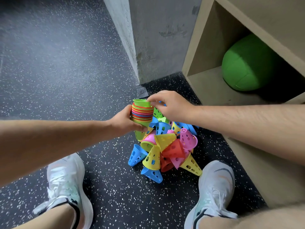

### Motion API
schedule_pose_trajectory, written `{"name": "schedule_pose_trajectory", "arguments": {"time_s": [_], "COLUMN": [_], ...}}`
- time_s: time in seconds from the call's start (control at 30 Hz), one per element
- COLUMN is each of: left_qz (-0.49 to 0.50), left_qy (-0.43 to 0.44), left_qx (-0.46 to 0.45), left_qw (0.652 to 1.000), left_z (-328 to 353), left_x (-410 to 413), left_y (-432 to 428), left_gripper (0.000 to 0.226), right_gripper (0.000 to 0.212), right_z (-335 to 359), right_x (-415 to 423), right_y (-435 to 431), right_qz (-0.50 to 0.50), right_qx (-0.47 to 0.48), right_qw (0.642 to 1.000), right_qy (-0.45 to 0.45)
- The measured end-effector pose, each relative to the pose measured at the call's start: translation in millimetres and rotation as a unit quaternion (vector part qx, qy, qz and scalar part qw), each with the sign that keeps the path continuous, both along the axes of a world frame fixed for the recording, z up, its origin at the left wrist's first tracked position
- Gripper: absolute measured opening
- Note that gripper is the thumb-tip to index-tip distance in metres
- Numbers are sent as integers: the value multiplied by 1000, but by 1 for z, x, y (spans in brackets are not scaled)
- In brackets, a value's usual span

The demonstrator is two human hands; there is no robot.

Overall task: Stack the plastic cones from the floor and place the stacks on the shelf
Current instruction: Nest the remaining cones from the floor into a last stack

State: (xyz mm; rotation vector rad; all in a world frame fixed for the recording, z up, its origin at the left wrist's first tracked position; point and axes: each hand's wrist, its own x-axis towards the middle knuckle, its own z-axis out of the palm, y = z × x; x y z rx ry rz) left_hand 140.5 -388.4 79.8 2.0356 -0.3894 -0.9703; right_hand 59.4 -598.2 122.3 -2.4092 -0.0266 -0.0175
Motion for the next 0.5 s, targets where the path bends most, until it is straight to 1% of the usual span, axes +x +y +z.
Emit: {"name": "schedule_pose_trajectory", "arguments": {"time_s": [0.07,0.13,0.23,0.3,0.4,0.5], "left_qz": [2,0,-4,-10,-10,-17], "left_qy": [0,-1,4,6,-1,2], "left_qx": [5,14,31,34,33,32], "left_qw": [1000,1000,1000,999,999,999], "left_z": [1,2,-1,-4,-5,-7], "left_x": [2,3,6,7,9,13], "left_y": [-1,-2,-2,-3,-7,-13], "left_gripper": [104,100,83,80,78,83], "right_gripper": [24,32,45,46,42,43], "right_z": [0,2,2,1,-3,-9], "right_x": [2,4,6,5,6,10], "right_y": [-1,-2,-7,-11,-17,-25], "right_qz": [3,9,9,4,-7,-21], "right_qx": [13,44,82,71,35,-8], "right_qw": [1000,996,983,982,982,977], "right_qy": [20,75,163,176,184,210]}}
